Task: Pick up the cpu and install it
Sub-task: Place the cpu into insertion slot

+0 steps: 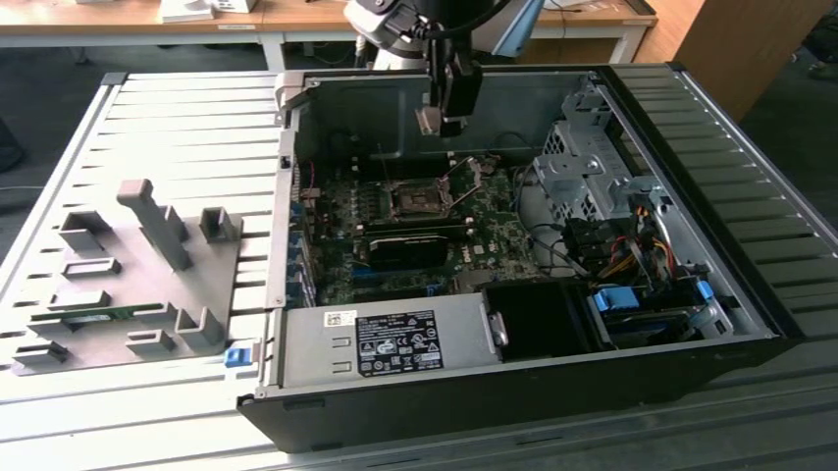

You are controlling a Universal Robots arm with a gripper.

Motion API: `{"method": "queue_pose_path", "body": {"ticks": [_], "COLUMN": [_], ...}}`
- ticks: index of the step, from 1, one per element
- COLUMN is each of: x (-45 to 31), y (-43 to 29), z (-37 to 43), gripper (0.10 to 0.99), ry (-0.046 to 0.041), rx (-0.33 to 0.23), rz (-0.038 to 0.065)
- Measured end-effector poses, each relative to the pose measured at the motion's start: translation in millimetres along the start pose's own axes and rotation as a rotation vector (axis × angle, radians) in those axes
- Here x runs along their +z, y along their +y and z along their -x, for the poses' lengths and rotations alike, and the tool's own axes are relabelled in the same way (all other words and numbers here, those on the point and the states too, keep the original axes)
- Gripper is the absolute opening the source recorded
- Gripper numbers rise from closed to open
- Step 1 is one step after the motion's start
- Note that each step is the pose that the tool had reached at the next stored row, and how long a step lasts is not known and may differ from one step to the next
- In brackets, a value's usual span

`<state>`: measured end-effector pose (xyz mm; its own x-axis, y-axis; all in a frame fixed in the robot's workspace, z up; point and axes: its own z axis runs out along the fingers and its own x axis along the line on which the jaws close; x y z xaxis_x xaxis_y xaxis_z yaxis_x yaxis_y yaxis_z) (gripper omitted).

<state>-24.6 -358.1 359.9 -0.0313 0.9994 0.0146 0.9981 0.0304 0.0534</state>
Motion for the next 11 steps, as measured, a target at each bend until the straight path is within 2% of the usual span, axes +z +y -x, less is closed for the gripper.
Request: {"method": "queue_pose_path", "body": {"ticks": [11], "x": [4.7], "y": [-0.3], "z": [0.1], "gripper": [0.537], "ry": [0.0], "rx": [0.0], "rz": [0.0]}}
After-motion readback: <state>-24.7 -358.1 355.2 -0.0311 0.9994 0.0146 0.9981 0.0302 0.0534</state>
